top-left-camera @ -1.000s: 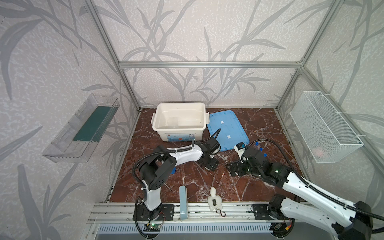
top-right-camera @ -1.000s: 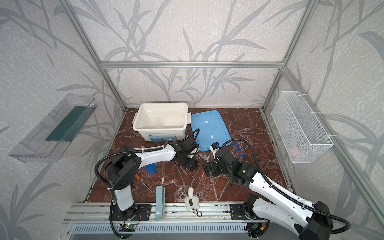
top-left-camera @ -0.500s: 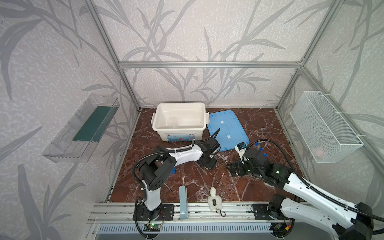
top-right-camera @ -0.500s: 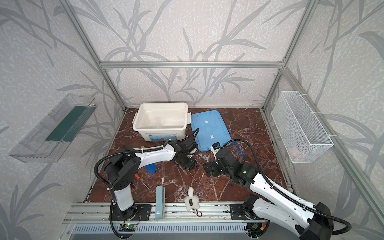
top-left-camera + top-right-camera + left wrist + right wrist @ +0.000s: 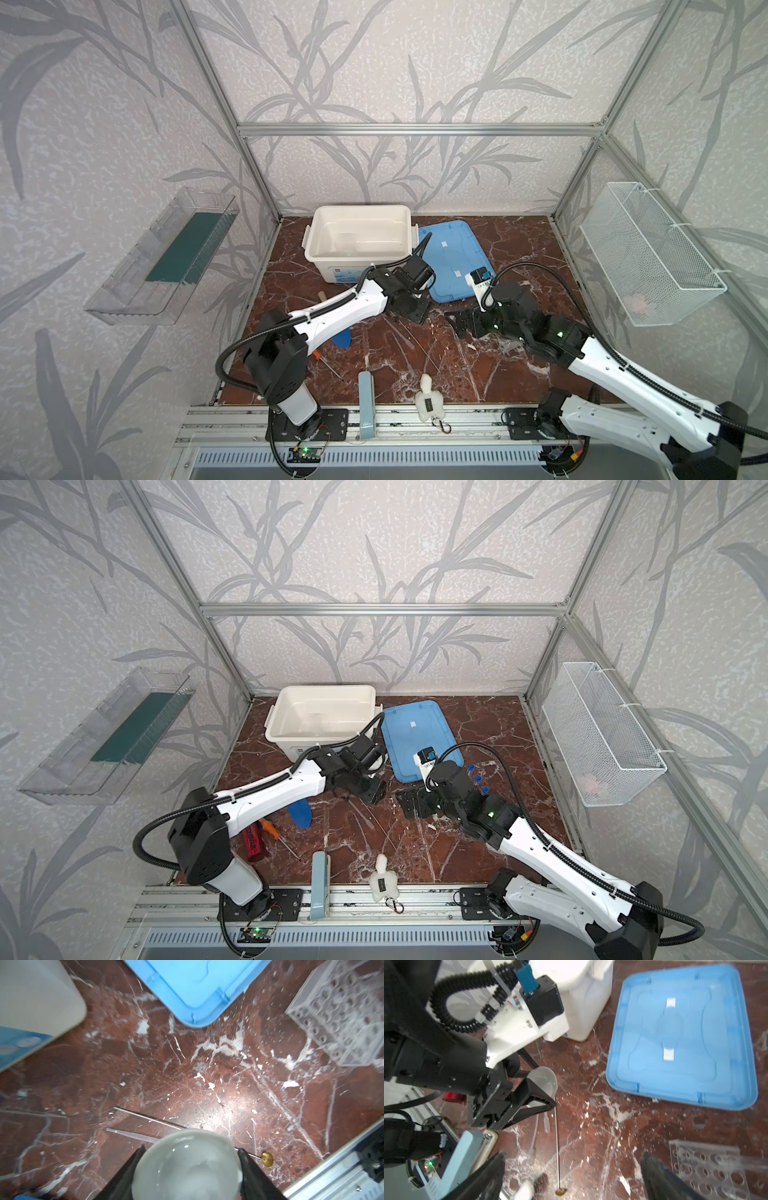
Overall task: Organize the chemistry lab equipment
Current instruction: 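Carry the dish over the bin with the left gripper while the right rises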
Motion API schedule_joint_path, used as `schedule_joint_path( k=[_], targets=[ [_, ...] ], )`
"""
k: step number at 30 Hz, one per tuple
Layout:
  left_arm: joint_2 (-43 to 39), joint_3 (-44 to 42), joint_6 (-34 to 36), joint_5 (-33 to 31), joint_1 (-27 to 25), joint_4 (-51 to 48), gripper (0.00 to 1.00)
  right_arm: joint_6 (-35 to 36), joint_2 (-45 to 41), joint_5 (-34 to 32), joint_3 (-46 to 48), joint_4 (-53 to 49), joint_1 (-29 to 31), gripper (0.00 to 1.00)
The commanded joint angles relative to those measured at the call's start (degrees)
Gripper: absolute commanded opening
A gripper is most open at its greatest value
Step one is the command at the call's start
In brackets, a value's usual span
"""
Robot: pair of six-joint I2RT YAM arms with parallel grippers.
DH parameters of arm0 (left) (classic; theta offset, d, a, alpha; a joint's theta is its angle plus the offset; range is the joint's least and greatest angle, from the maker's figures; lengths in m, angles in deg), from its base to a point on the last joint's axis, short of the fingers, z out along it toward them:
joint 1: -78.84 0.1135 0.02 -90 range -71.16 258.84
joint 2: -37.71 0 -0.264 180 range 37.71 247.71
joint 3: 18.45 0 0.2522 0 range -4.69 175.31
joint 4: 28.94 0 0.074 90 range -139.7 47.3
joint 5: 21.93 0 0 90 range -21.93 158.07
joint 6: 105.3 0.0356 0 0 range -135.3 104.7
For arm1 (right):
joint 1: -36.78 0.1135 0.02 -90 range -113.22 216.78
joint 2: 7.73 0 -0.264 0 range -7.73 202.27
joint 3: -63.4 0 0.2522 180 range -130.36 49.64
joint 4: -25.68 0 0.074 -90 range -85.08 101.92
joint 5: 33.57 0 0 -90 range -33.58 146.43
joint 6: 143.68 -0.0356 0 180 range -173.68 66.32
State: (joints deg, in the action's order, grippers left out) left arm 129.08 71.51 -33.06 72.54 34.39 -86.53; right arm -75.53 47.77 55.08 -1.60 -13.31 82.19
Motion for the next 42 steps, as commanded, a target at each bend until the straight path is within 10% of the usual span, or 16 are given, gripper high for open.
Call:
schedule_joint_path(
  k=[1,15,24,42],
  targets=[
    [-5.3,4.1,-0.8,-1.4,2.6,-7.9,0.53,2.6,2.1,0.5,-4.5,3.6,-0.2,1.0],
    [8.1,30.9,2.8,-1.4,29.8,-24.4,0.5,1.4,30.6,11.1,-32.1,11.3,-0.1,1.0],
    [25.8,48.5,3.8,-8.4,33.9,-31.4,0.5,0.4,44.5,11.8,-45.3,9.0,0.0,1.0],
    [32.4,40.8,4.7,-9.9,37.2,-19.1,0.49,-0.3,48.4,14.1,-42.1,13.1,0.0,0.99]
  ],
)
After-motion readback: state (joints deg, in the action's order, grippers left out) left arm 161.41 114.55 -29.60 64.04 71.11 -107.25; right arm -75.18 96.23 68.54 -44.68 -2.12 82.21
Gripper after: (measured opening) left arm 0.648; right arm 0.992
